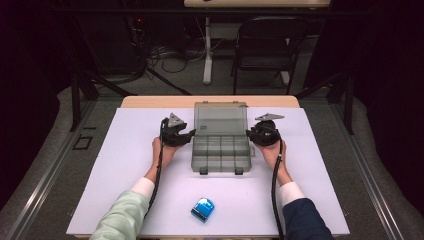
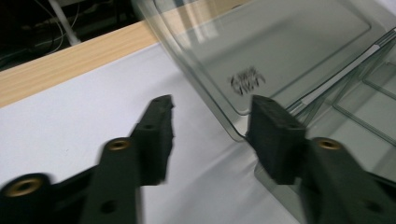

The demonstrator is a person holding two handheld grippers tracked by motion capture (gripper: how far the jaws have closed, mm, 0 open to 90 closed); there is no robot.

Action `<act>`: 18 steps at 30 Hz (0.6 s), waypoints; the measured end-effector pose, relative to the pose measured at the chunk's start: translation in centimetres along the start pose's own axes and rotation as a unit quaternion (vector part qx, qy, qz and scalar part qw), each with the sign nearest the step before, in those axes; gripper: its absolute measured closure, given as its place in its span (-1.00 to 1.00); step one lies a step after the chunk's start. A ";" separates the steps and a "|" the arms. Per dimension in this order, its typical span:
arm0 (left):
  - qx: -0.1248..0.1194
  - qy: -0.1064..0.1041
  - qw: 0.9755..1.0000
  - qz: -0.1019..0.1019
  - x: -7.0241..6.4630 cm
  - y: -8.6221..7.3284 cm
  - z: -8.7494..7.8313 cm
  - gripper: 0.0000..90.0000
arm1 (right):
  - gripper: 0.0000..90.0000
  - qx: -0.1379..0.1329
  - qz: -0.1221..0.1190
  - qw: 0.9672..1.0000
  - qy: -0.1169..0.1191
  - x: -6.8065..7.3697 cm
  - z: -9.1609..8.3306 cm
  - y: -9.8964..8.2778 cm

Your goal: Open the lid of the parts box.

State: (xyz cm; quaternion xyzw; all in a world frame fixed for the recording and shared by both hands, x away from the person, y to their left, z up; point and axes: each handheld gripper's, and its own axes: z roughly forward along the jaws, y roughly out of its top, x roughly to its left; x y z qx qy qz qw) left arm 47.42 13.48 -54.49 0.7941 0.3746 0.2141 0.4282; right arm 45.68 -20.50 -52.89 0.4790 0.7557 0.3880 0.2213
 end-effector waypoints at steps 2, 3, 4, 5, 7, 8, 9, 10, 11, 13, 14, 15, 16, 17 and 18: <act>0.010 0.001 1.000 -0.002 0.1 0.1 -0.3 -0.13 | 0.43 0.001 -0.003 1.000 0.003 0.1 -0.2 -0.1; 0.011 -0.002 1.000 -0.001 0.1 0.2 -0.5 -0.19 | 0.36 0.002 -0.006 1.000 0.003 0.1 -0.4 -0.1; 0.012 0.000 1.000 -0.002 0.1 0.2 -0.7 -0.24 | 0.26 0.001 -0.007 1.000 0.005 0.1 -0.5 -0.1; 0.010 0.001 1.000 -0.001 0.0 0.2 -0.9 -0.27 | 0.23 0.002 -0.008 1.000 0.009 0.1 -0.7 -0.2; 0.014 -0.001 1.000 0.002 -0.1 0.2 -1.4 -0.32 | 0.04 0.005 -0.011 1.000 0.009 0.2 -1.0 -0.3; 0.014 -0.002 1.000 0.005 -0.2 0.2 -1.6 -0.35 | 0.00 0.006 -0.012 1.000 0.010 0.3 -1.2 -0.3; 0.016 -0.002 1.000 0.008 -0.3 0.2 -1.8 -0.38 | -0.05 0.007 -0.016 1.000 0.011 0.3 -1.4 -0.4; 0.022 -0.006 1.000 0.012 -0.4 0.2 -2.0 -0.39 | -0.11 0.007 -0.015 1.000 0.012 0.3 -1.5 -0.4; 0.025 -0.008 1.000 0.014 -0.5 0.1 -2.2 -0.42 | -0.19 0.008 -0.017 1.000 0.014 0.4 -1.7 -0.5; 0.029 -0.006 0.999 0.020 -0.8 0.0 -2.7 -0.51 | -0.28 0.008 -0.020 1.000 0.021 0.5 -2.1 -0.6; 0.032 -0.008 0.999 0.022 -0.9 -0.1 -2.9 -0.56 | -0.34 0.010 -0.023 0.999 0.022 0.5 -2.3 -0.7; 0.036 -0.008 0.999 0.025 -1.0 -0.1 -3.2 -0.58 | -0.39 0.011 -0.026 0.999 0.025 0.6 -2.5 -0.9; 0.037 -0.008 0.999 0.027 -1.1 -0.3 -3.5 -0.62 | -0.45 0.011 -0.029 0.999 0.027 0.7 -2.7 -1.0; 0.037 -0.006 0.999 0.030 -1.3 -0.4 -3.8 -0.63 | -0.49 0.012 -0.034 0.999 0.026 0.8 -2.9 -1.2; 0.037 -0.005 0.999 0.031 -1.4 -0.5 -4.1 -0.64 | -0.53 0.013 -0.037 0.999 0.026 0.9 -3.1 -1.4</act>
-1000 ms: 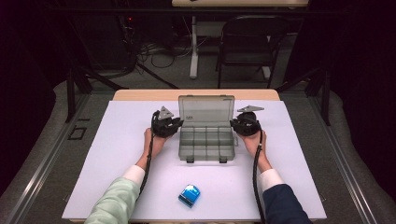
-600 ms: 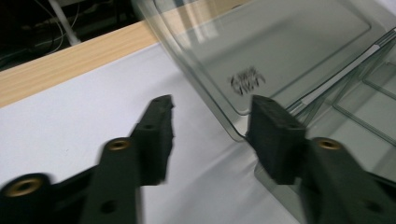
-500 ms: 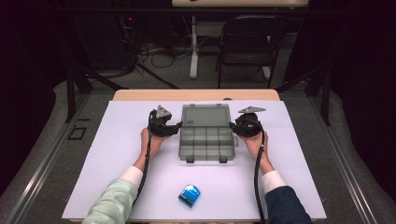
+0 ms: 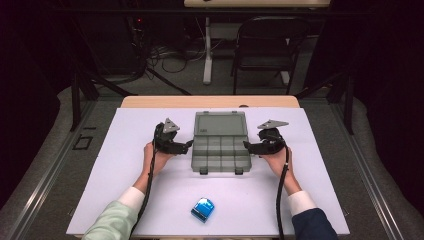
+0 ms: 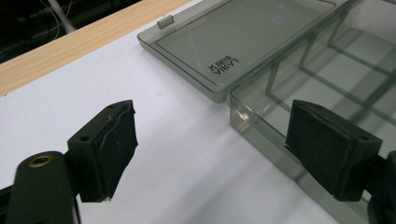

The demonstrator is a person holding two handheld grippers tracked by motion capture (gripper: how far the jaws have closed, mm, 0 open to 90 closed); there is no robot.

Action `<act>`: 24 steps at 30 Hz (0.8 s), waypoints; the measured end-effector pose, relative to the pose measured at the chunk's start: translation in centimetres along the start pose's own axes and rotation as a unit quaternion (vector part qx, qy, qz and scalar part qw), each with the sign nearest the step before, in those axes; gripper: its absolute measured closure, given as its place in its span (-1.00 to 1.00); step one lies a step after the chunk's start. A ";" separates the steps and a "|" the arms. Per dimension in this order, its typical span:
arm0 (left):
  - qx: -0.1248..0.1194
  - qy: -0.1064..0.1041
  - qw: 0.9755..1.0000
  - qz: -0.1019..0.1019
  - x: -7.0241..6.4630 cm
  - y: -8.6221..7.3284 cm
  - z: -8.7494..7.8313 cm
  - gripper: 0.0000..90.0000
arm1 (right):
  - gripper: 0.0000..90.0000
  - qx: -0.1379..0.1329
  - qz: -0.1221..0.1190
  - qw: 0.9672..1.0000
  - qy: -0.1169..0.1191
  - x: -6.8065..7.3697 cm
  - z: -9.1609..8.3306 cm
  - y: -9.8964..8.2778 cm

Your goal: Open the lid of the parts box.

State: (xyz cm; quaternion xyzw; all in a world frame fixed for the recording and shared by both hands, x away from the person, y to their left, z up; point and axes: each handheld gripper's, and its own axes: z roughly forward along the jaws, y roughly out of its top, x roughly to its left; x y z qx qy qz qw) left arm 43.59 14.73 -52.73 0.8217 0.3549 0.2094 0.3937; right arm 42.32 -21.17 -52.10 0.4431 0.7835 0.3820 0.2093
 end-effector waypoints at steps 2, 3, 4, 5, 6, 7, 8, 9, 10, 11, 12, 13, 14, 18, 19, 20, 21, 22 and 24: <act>0.003 0.001 1.000 0.003 -0.3 -0.4 -0.5 -0.67 | -0.60 -0.001 -0.003 1.000 0.006 0.2 -0.4 -0.4; 0.006 0.003 1.000 0.009 -0.4 -0.6 -0.8 -0.68 | -0.63 -0.001 -0.007 1.000 0.005 0.2 -0.5 -0.5; 0.005 0.005 1.000 0.009 -0.5 -0.9 -1.0 -0.69 | -0.65 0.000 -0.010 1.000 0.005 0.3 -0.7 -0.6; 0.008 0.008 1.000 0.011 -0.6 -1.2 -1.3 -0.71 | -0.67 -0.001 -0.011 1.000 0.005 0.3 -0.8 -0.8; 0.009 0.008 1.000 0.011 -0.6 -1.5 -1.5 -0.73 | -0.68 -0.002 -0.012 1.000 0.006 0.4 -1.0 -0.9; 0.009 0.010 1.000 0.009 -0.7 -1.8 -1.8 -0.75 | -0.69 -0.002 -0.014 1.000 0.008 0.4 -1.2 -1.1; 0.010 0.013 1.000 0.011 -0.8 -2.1 -2.0 -0.76 | -0.70 -0.002 -0.014 1.000 0.007 0.4 -1.4 -1.3; 0.011 0.014 1.000 0.011 -0.9 -2.4 -2.3 -0.78 | -0.72 -0.003 -0.018 1.000 0.008 0.4 -1.6 -1.5; 0.010 0.015 1.000 0.012 -1.0 -2.7 -2.5 -0.79 | -0.75 -0.004 -0.021 1.000 0.008 0.5 -1.8 -1.7; 0.012 0.017 1.000 0.013 -1.0 -2.9 -2.6 -0.81 | -0.77 -0.003 -0.021 1.000 0.009 0.5 -1.9 -1.8; 0.015 0.017 1.000 0.014 -1.2 -3.1 -2.8 -0.82 | -0.78 -0.004 -0.019 1.000 0.009 0.5 -2.1 -2.0; 0.017 0.016 1.000 0.013 -1.3 -3.3 -3.0 -0.84 | -0.79 -0.007 -0.021 1.000 0.011 0.6 -2.3 -2.2; 0.019 0.016 1.000 0.012 -1.4 -3.5 -3.1 -0.87 | -0.81 -0.006 -0.020 1.000 0.011 0.6 -2.4 -2.4; 0.027 0.015 0.999 0.012 -1.9 -4.3 -3.5 -0.93 | -0.86 -0.006 -0.024 1.000 0.013 1.0 -3.0 -2.9; 0.029 0.013 0.999 0.012 -2.0 -4.5 -3.6 -0.95 | -0.88 -0.007 -0.026 1.000 0.014 1.1 -3.1 -3.0; 0.030 0.011 0.999 0.011 -2.1 -4.6 -3.8 -0.96 | -0.89 -0.008 -0.027 1.000 0.014 1.3 -3.2 -3.1; 0.026 0.006 1.000 0.007 -2.3 -4.8 -3.9 -0.97 | -0.90 -0.012 -0.030 0.999 0.015 1.4 -3.4 -3.2; 0.027 0.006 1.000 0.004 -2.4 -4.9 -4.0 -0.98 | -0.91 -0.013 -0.032 0.999 0.014 1.6 -3.6 -3.4; 0.025 0.005 1.000 0.003 -2.7 -5.0 -4.4 -0.99 | -0.93 -0.015 -0.035 0.999 0.016 1.9 -3.9 -3.8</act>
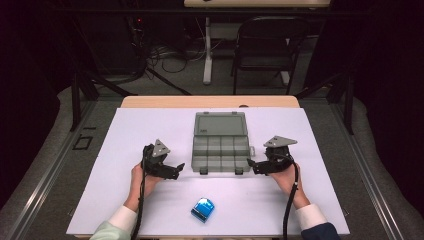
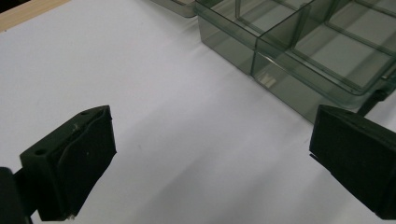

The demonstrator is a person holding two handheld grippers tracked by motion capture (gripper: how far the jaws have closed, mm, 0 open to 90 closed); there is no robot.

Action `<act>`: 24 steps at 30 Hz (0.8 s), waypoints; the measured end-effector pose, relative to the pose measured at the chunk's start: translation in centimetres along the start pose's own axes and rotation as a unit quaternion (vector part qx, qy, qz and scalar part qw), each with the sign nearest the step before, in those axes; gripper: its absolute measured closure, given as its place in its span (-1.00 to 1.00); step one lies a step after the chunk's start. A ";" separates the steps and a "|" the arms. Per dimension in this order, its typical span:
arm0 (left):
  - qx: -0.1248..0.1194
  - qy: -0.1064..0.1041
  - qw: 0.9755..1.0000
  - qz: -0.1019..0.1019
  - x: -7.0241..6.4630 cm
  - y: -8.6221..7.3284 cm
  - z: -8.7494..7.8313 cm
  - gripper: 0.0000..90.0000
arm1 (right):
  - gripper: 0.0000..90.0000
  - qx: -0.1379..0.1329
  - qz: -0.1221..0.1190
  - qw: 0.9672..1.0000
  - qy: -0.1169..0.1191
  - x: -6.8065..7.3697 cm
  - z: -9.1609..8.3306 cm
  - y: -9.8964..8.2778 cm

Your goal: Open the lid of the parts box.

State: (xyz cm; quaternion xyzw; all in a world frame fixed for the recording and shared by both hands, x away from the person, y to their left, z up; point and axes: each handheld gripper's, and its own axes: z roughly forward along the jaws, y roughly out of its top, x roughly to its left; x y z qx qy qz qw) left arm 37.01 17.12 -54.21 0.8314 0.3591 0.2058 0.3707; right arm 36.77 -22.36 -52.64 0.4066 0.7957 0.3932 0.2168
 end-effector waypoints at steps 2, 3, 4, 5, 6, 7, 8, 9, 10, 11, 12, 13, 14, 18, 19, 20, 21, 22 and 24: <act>-0.001 0.000 1.000 0.002 -0.3 -0.1 -0.3 -0.99 | -0.96 0.001 -0.003 1.000 0.001 0.3 -0.2 -0.5; -0.002 0.001 1.000 0.003 -0.4 -0.3 -0.4 -0.99 | -0.96 0.002 -0.003 1.000 0.001 0.5 -0.4 -0.7; 0.001 0.002 1.000 0.005 -0.6 -0.4 -0.5 -0.99 | -0.97 0.001 -0.005 1.000 0.002 0.6 -0.5 -0.9; 0.001 0.001 1.000 0.003 -0.7 -0.5 -0.6 -0.99 | -0.98 0.000 -0.004 1.000 0.004 0.8 -0.6 -1.1; 0.002 -0.001 1.000 0.003 -0.8 -0.6 -0.7 -0.99 | -0.99 0.000 -0.007 1.000 0.006 0.9 -0.7 -1.3; 0.001 -0.001 1.000 0.003 -0.9 -0.6 -0.7 -0.99 | -1.00 -0.001 -0.008 1.000 0.004 1.0 -0.8 -1.4; 0.004 -0.002 1.000 0.003 -1.0 -0.7 -0.8 -0.99 | -1.00 -0.002 -0.008 1.000 0.004 1.0 -0.9 -1.6; 0.004 -0.002 1.000 0.004 -1.1 -0.7 -0.9 -0.99 | -1.00 -0.003 -0.007 1.000 0.006 1.1 -1.1 -1.7; 0.003 -0.003 1.000 0.002 -1.2 -0.8 -1.0 -0.99 | -1.00 -0.004 -0.005 1.000 0.009 1.1 -1.2 -1.8; 0.003 -0.003 1.000 0.004 -1.4 -0.9 -1.1 -0.99 | -1.00 -0.007 -0.005 1.000 0.010 1.2 -1.3 -1.9; 0.004 -0.002 1.000 0.007 -1.5 -0.9 -1.3 -1.00 | -1.00 -0.008 -0.008 1.000 0.010 1.3 -1.5 -2.0; 0.002 0.001 1.000 0.008 -1.7 -1.0 -1.4 -1.00 | -1.00 -0.009 -0.008 1.000 0.010 1.4 -1.6 -2.0; 0.001 0.001 1.000 0.006 -1.8 -1.1 -1.5 -1.00 | -1.00 -0.011 -0.009 1.000 0.009 1.5 -1.7 -2.1; 0.007 0.000 1.000 0.007 -2.2 -1.5 -1.8 -1.00 | -1.00 -0.019 -0.010 1.000 0.012 2.0 -2.3 -2.6; 0.007 0.000 1.000 0.005 -2.3 -1.6 -1.9 -1.00 | -1.00 -0.019 -0.011 1.000 0.013 2.1 -2.4 -2.7; 0.009 0.000 1.000 0.006 -2.4 -1.7 -1.9 -1.00 | -1.00 -0.019 -0.011 1.000 0.014 2.3 -2.6 -2.8; 0.010 -0.001 1.000 0.006 -2.5 -1.7 -2.0 -1.00 | -1.00 -0.020 -0.011 1.000 0.013 2.4 -2.7 -2.9; 0.009 0.001 1.000 0.006 -2.6 -1.8 -2.1 -1.00 | -1.00 -0.022 -0.012 1.000 0.011 2.5 -2.7 -3.0; 0.011 0.002 1.000 0.005 -2.8 -1.9 -2.2 -1.00 | -1.00 -0.022 -0.010 1.000 0.013 2.6 -2.9 -3.1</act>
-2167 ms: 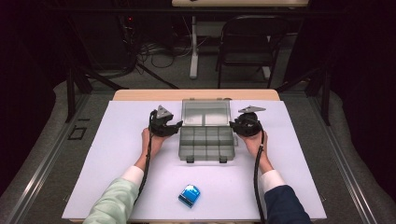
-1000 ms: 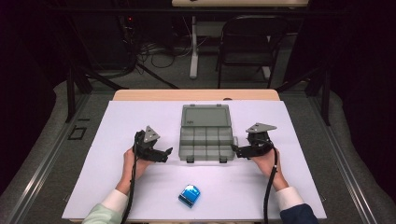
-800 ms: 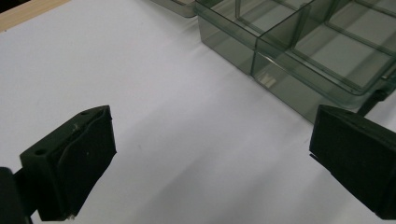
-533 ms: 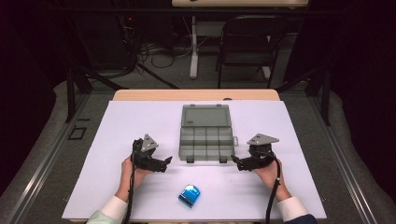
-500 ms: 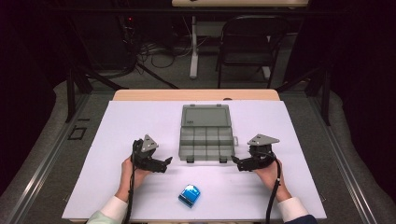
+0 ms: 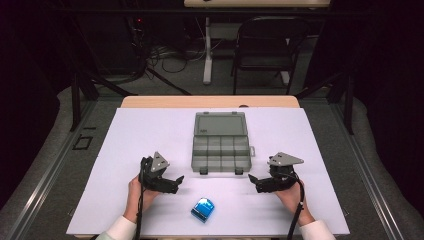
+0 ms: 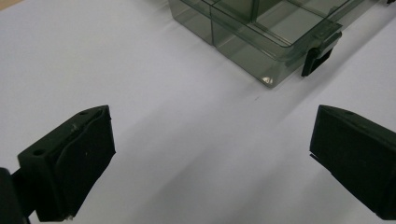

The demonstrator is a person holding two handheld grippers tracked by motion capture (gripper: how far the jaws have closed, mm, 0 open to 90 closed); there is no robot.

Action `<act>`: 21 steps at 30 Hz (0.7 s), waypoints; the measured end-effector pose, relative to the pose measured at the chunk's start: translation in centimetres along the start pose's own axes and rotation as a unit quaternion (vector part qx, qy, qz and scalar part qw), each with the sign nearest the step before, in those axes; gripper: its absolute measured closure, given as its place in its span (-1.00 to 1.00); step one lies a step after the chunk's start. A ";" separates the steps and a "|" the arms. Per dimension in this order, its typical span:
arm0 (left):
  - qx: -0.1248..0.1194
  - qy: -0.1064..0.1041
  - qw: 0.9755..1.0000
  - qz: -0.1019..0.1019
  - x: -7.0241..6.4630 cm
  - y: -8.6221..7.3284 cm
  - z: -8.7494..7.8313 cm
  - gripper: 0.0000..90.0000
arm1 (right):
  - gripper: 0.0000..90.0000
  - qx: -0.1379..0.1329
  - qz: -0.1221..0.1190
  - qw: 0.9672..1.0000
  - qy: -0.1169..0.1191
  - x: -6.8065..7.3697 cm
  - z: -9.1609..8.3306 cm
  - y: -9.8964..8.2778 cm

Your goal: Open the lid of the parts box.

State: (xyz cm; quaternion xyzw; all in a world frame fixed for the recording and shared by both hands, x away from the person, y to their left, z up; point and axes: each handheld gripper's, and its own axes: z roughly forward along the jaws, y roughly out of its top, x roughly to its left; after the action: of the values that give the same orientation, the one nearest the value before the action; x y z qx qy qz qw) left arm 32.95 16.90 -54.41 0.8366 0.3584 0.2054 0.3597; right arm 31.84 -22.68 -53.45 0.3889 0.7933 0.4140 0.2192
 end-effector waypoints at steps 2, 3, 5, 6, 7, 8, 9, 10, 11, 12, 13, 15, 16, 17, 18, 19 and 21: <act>0.003 0.004 1.000 0.002 -0.2 -0.1 -0.2 -1.00 | -1.00 0.001 -0.003 1.000 -0.002 0.1 -0.2 -0.1; 0.003 0.005 1.000 0.002 -0.3 -0.1 -0.3 -1.00 | -1.00 0.000 -0.003 1.000 -0.002 0.1 -0.2 -0.1; 0.003 0.006 1.000 0.003 -0.5 -0.2 -0.4 -1.00 | -1.00 -0.001 -0.004 1.000 -0.003 0.2 -0.4 -0.2; 0.004 0.006 1.000 0.001 -0.6 -0.2 -0.5 -0.99 | -1.00 -0.001 -0.004 1.000 -0.003 0.2 -0.4 -0.2; 0.003 0.004 1.000 0.001 -0.6 -0.3 -0.6 -0.99 | -1.00 -0.002 -0.004 1.000 -0.004 0.2 -0.4 -0.2; 0.003 0.005 1.000 0.000 -0.7 -0.4 -0.6 -0.99 | -1.00 -0.002 -0.004 1.000 -0.003 0.3 -0.4 -0.2; 0.001 0.005 1.000 -0.001 -0.7 -0.4 -0.7 -0.99 | -1.00 -0.002 -0.005 1.000 -0.003 0.3 -0.4 -0.2; 0.002 0.005 1.000 -0.002 -0.7 -0.5 -0.7 -0.99 | -1.00 -0.003 -0.004 1.000 -0.002 0.3 -0.4 -0.2; 0.004 0.005 1.000 0.000 -0.7 -0.6 -0.8 -0.99 | -1.00 -0.004 -0.004 1.000 0.000 0.3 -0.4 -0.2; 0.004 0.005 1.000 0.001 -0.7 -0.6 -0.8 -0.99 | -1.00 -0.002 -0.005 1.000 -0.002 0.4 -0.4 -0.1; 0.004 0.005 1.000 0.001 -0.7 -0.6 -0.8 -0.99 | -1.00 -0.005 -0.004 1.000 -0.003 0.4 -0.4 -0.2; 0.003 0.005 1.000 0.001 -0.8 -0.6 -0.8 -0.99 | -1.00 -0.003 -0.004 1.000 -0.001 0.3 -0.4 -0.2; 0.003 0.005 1.000 0.000 -0.8 -0.6 -0.8 -0.99 | -1.00 -0.002 -0.004 1.000 -0.002 0.3 -0.4 -0.2; 0.003 0.005 1.000 0.001 -0.8 -0.6 -0.9 -0.99 | -1.00 -0.002 -0.004 1.000 -0.002 0.3 -0.3 -0.2; 0.003 0.005 1.000 0.001 -0.8 -0.6 -0.9 -0.99 | -1.00 -0.001 -0.004 1.000 -0.001 0.2 -0.3 -0.2; 0.003 0.004 1.000 0.001 -0.8 -0.6 -0.9 -0.99 | -1.00 -0.001 -0.003 1.000 -0.002 0.3 -0.3 -0.2; 0.004 0.006 1.000 0.002 -0.8 -0.6 -0.9 -0.99 | -1.00 -0.001 -0.003 1.000 -0.002 0.3 -0.3 -0.2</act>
State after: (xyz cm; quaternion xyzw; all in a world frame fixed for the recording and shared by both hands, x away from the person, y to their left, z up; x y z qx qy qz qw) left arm 31.60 16.95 -54.30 0.8373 0.3598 0.2094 0.3543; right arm 31.39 -22.68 -53.45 0.3867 0.7937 0.4134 0.2228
